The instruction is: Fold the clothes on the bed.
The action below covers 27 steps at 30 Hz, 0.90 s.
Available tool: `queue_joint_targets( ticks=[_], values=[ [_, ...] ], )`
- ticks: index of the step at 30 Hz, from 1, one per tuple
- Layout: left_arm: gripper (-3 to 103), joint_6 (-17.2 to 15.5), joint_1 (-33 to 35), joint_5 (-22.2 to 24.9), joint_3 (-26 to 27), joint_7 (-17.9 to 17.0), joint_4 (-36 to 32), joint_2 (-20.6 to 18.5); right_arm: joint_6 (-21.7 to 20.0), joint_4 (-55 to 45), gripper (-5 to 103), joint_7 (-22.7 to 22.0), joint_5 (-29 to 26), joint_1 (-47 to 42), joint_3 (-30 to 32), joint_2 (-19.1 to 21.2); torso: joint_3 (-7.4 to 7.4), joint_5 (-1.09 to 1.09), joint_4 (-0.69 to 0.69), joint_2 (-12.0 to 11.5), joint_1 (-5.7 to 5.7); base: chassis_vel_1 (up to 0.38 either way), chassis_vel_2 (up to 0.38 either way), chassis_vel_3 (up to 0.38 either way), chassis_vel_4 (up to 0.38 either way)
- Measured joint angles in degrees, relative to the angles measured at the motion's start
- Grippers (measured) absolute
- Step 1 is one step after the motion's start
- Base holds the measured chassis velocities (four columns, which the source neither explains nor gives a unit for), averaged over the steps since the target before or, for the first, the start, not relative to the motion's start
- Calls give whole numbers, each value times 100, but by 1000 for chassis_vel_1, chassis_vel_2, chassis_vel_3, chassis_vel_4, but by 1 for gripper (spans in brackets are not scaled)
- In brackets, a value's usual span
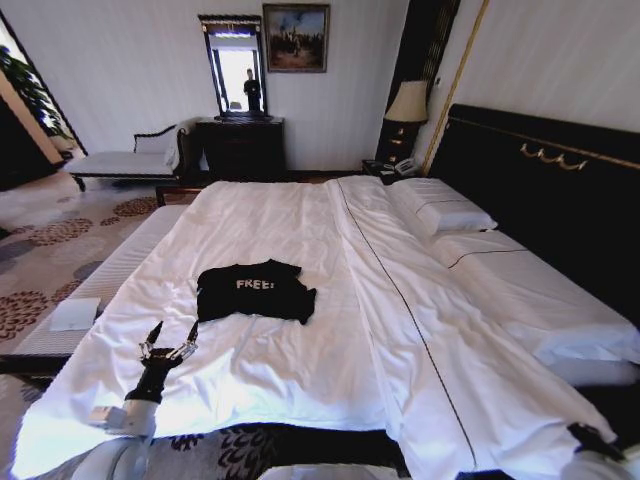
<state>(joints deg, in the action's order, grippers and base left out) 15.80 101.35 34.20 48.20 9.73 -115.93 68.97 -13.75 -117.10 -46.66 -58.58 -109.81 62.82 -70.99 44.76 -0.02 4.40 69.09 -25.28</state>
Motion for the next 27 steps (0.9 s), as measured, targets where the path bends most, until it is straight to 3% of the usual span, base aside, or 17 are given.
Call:
queue_joint_targets(
  ticks=[6, 12, 14, 18, 21, 24, 26, 27],
  values=[
    [100, -2, -73, 25, 6, -3, 65, -11, 363, 1228, 2, 608, 677, 175, -200, 254, 0, 4, -5, 0, 0, 0, 0, 0, 0],
    [100, -23, -157, 15, -47, -3, 105, -14, 512, 1544, 2, 673, 842, 303, -216, 316, 0, 3, -2, -1, -1, 0, 0, 0, 0],
    [100, -28, -188, -11, -80, -3, 131, -13, 552, 1440, 2, 664, 856, 312, -215, 273, 0, 1, 7, 0, 0, 0, 0, 0, 0],
    [100, -28, -225, -47, -116, -3, 182, 3, 612, 1171, 1, 613, 794, 301, -172, 193, 0, 1, 11, 0, 0, 0, 0, 0, 0],
    [100, -28, -254, -67, -120, -3, 232, 39, 606, 564, 17, 529, 685, 145, 157, 127, 0, 2, 6, 0, 0, 0, 0, 0, 0],
    [100, -28, -241, -67, -93, -3, 241, 46, 509, 143, 22, 461, 705, 0, 520, 123, 0, -1, 3, 0, 0, 0, 0, 0, 0],
    [100, -24, -203, -71, -38, -4, 263, 60, 380, -481, 38, 481, 839, -267, 1094, 119, 0, -2, 4, 0, 0, 0, 0, 0, 0],
    [100, -24, -203, -71, -38, -4, 263, 60, 380, -481, 38, 481, 839, -267, 1094, 119, 0, -2, 4, 0, 0, 0, 0, 0, 0]
  ],
)
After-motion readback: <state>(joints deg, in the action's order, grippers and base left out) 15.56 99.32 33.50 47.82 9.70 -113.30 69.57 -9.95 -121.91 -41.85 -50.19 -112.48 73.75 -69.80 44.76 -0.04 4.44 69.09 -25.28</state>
